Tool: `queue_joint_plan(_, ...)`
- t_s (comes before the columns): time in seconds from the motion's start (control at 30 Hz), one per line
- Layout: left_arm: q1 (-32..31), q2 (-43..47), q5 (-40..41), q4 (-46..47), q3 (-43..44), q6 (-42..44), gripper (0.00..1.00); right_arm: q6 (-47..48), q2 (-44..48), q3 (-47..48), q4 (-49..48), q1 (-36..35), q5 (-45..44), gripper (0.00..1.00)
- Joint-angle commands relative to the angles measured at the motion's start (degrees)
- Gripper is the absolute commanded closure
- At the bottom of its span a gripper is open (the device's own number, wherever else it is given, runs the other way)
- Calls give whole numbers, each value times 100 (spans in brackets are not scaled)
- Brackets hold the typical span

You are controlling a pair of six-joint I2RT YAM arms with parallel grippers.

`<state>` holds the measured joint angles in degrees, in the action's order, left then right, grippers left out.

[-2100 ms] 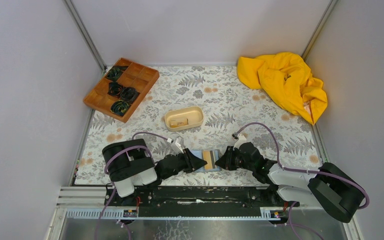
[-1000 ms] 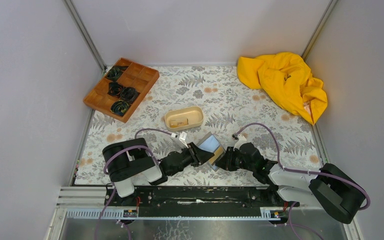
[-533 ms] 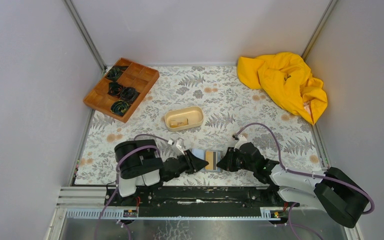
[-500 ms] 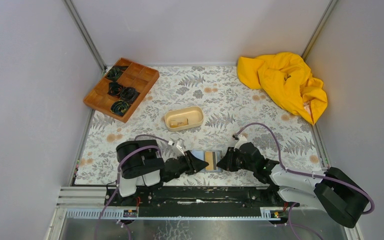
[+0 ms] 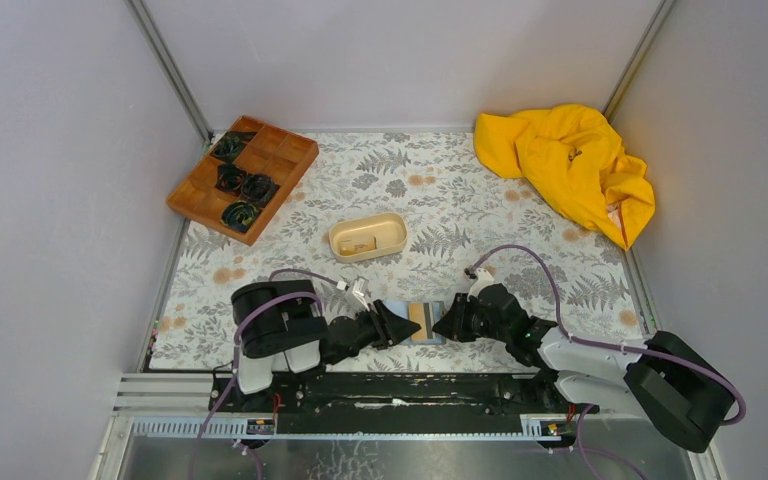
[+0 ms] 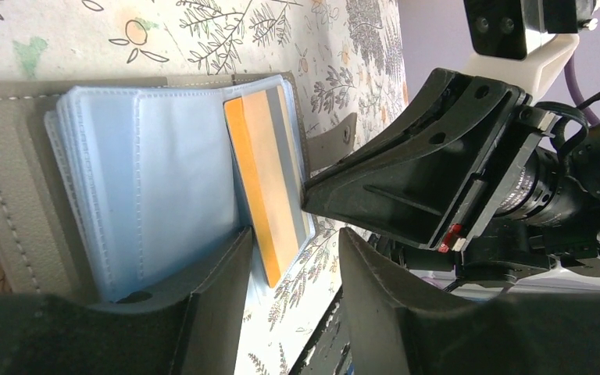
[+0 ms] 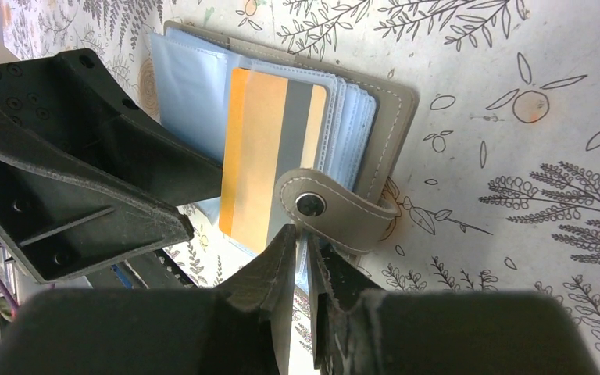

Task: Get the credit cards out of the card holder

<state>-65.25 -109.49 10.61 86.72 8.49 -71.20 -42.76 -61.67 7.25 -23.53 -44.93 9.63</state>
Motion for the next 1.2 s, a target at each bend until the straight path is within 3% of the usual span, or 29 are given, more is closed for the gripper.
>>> queue_joint_plan(0.0, -256, 221, -809, 149, 359, 40, 48, 58, -291, -98, 73, -42, -93, 82)
queue_joint_plan(0.63, -293, 641, -968, 213, 382, 179, 48, 34, -756, -148, -367, -42, -27, 82)
queue_joint_plan(1.07, -271, 299, -1022, 190, 782, 283, 48, 49, -803, -136, -373, -42, 5, 82)
queue_joint_plan(1.17, -260, 533, -918, -432, 954, 435, 56, 40, -778, -156, -372, -42, 8, 82)
